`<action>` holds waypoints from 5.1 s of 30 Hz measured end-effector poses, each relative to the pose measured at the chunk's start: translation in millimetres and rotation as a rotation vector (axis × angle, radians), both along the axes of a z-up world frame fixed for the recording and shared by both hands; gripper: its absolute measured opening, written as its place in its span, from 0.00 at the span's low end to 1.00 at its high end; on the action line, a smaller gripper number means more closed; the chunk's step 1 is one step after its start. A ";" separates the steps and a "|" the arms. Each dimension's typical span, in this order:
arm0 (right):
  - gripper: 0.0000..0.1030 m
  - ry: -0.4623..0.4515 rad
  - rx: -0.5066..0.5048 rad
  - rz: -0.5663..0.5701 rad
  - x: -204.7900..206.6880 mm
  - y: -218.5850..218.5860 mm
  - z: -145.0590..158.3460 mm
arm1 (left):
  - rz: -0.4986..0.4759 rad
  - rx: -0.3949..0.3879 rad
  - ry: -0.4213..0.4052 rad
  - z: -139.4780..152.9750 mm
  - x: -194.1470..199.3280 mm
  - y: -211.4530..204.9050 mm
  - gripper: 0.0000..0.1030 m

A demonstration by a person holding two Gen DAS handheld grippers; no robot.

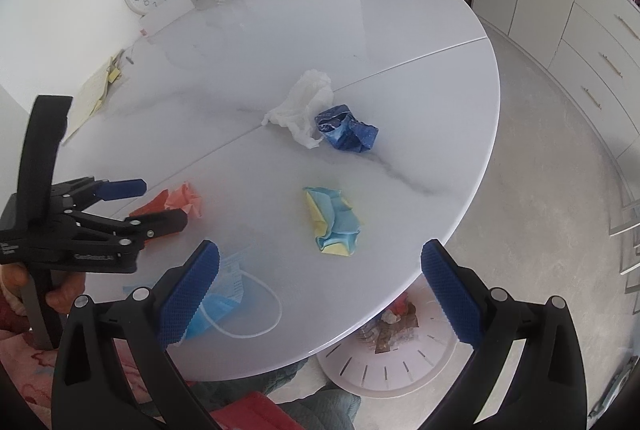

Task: Collect trash
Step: 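Move the left tool to the pink paper while the right tool reaches the yellow-blue wrapper, then close the left tool on the pink paper while the right tool grasps the yellow-blue wrapper, then carry the pink paper and wrapper over the bin and open both tools, then reach the left tool to the blue face mask and close on it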

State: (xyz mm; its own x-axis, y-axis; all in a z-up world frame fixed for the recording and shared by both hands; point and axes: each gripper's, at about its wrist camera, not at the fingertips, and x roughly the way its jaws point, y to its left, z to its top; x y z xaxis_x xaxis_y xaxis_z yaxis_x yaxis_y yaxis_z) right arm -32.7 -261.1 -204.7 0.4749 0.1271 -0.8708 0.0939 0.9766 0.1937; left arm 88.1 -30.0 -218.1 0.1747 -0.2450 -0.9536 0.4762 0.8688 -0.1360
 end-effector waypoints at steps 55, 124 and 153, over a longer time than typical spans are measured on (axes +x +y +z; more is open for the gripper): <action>0.27 0.100 -0.037 0.130 28.9 15.3 -45.4 | -0.016 0.005 -0.064 26.7 -8.2 1.0 0.46; 0.98 0.015 0.032 -0.056 -106.4 -36.7 -0.3 | 0.083 -0.006 -0.130 67.7 -113.0 42.8 0.92; 0.98 0.019 0.014 -0.011 -82.0 -12.3 3.2 | -0.238 0.122 -0.091 -15.6 -105.7 -42.9 0.92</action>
State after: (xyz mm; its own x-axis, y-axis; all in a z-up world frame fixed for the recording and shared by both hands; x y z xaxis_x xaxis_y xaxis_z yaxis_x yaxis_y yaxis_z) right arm -114.8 -273.4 -201.6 0.4594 0.1338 -0.8781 0.1089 0.9727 0.2052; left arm -17.6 -72.8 -233.7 0.2122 -0.1741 -0.9616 0.6744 0.7382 0.0152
